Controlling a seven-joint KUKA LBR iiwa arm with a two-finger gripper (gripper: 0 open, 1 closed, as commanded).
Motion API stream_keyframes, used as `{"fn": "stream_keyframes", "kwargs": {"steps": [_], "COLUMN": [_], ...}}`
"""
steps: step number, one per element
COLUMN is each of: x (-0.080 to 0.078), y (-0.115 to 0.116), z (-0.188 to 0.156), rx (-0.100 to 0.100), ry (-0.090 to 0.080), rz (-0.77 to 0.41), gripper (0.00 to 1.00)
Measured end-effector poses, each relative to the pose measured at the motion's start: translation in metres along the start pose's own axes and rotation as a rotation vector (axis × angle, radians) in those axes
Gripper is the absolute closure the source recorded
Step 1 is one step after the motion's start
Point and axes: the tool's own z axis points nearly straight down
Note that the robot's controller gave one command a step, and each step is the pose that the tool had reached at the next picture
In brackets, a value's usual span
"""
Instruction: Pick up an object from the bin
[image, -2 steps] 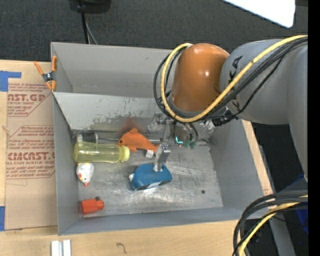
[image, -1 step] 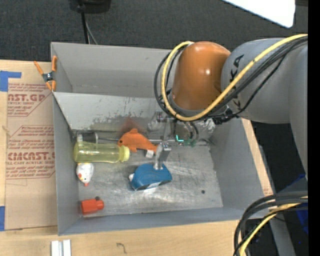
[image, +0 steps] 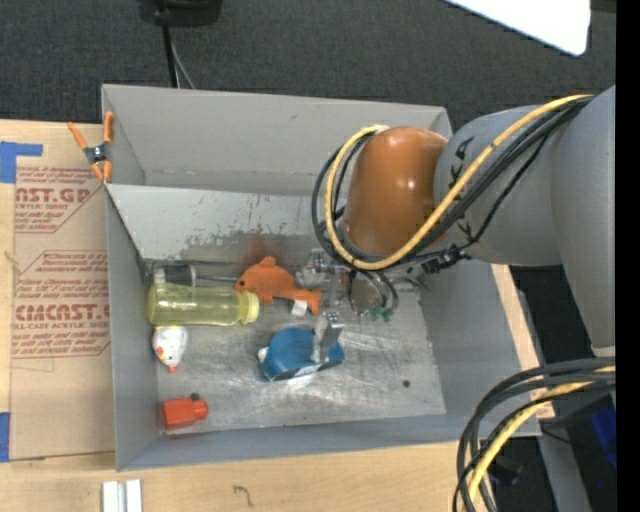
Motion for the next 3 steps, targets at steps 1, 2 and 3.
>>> {"fn": "stream_keyframes", "kwargs": {"steps": [1, 2, 3], "x": [0.042, 0.042, 0.041], "y": [-0.005, -0.005, -0.002], "z": [0.068, 0.068, -0.059], "rx": [-0.001, -0.001, 0.0], "ry": [-0.006, -0.006, 0.01], "rz": [-0.04, -0.04, -0.123], "gripper": [1.0, 1.0, 1.0]}}
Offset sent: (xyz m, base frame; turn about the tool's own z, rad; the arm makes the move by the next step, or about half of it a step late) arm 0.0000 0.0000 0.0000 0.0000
